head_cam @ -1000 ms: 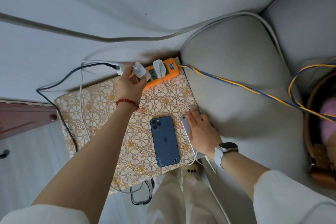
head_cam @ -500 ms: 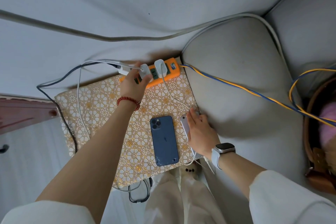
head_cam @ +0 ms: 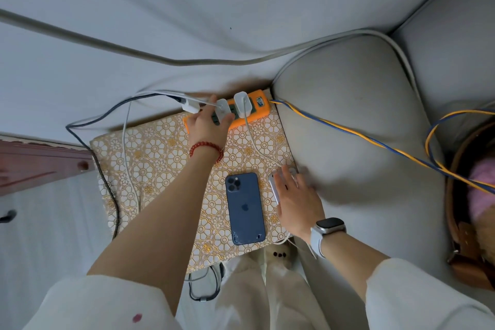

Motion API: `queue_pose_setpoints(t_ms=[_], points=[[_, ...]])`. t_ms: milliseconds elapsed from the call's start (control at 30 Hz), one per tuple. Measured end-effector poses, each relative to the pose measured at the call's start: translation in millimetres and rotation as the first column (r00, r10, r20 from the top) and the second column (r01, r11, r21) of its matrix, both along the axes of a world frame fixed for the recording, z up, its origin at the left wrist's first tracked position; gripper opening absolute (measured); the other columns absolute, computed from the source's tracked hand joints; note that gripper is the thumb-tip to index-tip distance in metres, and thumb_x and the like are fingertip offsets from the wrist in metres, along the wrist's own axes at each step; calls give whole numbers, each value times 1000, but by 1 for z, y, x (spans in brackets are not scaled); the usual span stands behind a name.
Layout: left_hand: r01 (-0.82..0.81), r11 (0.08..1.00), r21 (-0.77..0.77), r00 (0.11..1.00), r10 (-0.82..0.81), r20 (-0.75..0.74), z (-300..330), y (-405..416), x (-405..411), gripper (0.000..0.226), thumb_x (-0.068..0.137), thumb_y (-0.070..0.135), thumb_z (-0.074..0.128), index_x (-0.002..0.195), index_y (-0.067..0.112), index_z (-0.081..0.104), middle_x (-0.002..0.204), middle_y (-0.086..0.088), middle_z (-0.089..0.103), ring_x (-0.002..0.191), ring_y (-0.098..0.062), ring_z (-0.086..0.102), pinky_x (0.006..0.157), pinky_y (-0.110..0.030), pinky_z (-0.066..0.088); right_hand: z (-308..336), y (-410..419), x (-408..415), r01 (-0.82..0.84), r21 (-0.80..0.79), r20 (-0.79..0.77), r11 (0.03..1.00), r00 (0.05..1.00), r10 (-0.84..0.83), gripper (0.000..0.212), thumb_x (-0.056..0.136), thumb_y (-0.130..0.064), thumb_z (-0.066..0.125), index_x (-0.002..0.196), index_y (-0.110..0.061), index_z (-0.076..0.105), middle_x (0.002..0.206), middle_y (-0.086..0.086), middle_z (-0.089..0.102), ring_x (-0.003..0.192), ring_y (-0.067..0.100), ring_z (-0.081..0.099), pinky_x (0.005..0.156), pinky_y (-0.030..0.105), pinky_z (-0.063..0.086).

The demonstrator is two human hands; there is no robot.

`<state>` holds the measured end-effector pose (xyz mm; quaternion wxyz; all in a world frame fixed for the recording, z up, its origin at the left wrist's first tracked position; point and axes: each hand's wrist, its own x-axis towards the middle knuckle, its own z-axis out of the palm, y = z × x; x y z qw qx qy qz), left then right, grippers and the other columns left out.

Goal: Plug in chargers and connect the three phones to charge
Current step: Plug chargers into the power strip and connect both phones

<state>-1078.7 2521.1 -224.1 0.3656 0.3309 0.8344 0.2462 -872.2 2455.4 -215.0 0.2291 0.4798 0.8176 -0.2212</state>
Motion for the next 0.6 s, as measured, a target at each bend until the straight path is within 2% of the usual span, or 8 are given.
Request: queue_pose_setpoints(t_ms=[67, 133, 200, 300, 400, 467, 533, 600], points=[[15, 999, 38, 1000, -14, -5, 8, -15, 3, 58, 79, 34, 62, 131, 20, 40, 131, -14, 43, 123, -27, 33, 97, -38, 36, 8, -1, -3, 12, -6, -27, 1000, 1000, -13, 57, 88, -16, 42, 139, -16, 18, 154, 7, 13, 137, 29, 20, 97, 40, 42], [-40, 993, 113, 996, 49, -74, 17, -38, 3, 51, 79, 25, 63, 125, 12, 45, 128, -15, 43, 121, -29, 38, 100, -45, 40, 15, -2, -6, 35, 9, -72, 999, 997, -34, 49, 89, -18, 38, 137, -16, 25, 152, 5, 20, 134, 28, 26, 97, 39, 43], [-71, 970, 234, 962, 128, -240, 27, -60, -5, 38, 79, 11, 59, 115, 5, 50, 119, -19, 47, 112, -32, 44, 94, -50, 44, 23, -2, -12, 89, 36, -151, 995, 985, -83, 42, 90, -17, 37, 132, -15, 35, 147, 5, 30, 131, 27, 31, 98, 38, 42], [111, 947, 302, 855, 64, -514, 41, -62, -29, 41, 75, -3, 49, 116, 3, 50, 119, -23, 51, 109, -38, 47, 94, -46, 41, 34, 0, -25, 203, 41, -333, 978, 926, -178, 36, 88, -10, 39, 123, -10, 46, 135, 7, 46, 125, 27, 39, 96, 37, 45], [432, 887, 165, 688, -206, -696, 50, -42, -43, 55, 73, -4, 48, 126, 12, 44, 132, -17, 49, 121, -38, 43, 96, -53, 38, 44, 4, -43, 247, 81, -460, 966, 869, -183, 32, 87, -6, 41, 118, -8, 50, 125, 8, 53, 117, 26, 45, 91, 32, 43], [569, 822, -13, 563, -402, -722, 52, -28, -46, 57, 76, 1, 51, 129, 17, 39, 137, -11, 46, 130, -34, 34, 102, -55, 29, 49, 7, -52, 252, 101, -509, 962, 844, -168, 32, 88, -5, 41, 119, -7, 50, 124, 9, 53, 117, 26, 46, 93, 31, 43], [561, 817, -135, 537, -483, -691, 51, -21, -51, 47, 79, 8, 51, 125, 17, 44, 131, -9, 52, 132, -30, 31, 109, -56, 15, 54, 8, -58, 252, 98, -526, 963, 834, -165, 33, 88, -5, 41, 120, -6, 49, 127, 10, 52, 120, 26, 45, 93, 32, 44], [494, 852, -175, 552, -463, -694, 51, -25, -63, 36, 80, 9, 50, 115, 16, 53, 117, -9, 62, 124, -29, 42, 110, -57, 8, 57, 8, -60, 257, 94, -538, 962, 826, -168, 34, 88, -4, 41, 121, -7, 49, 128, 10, 51, 121, 25, 45, 94, 32, 44]])
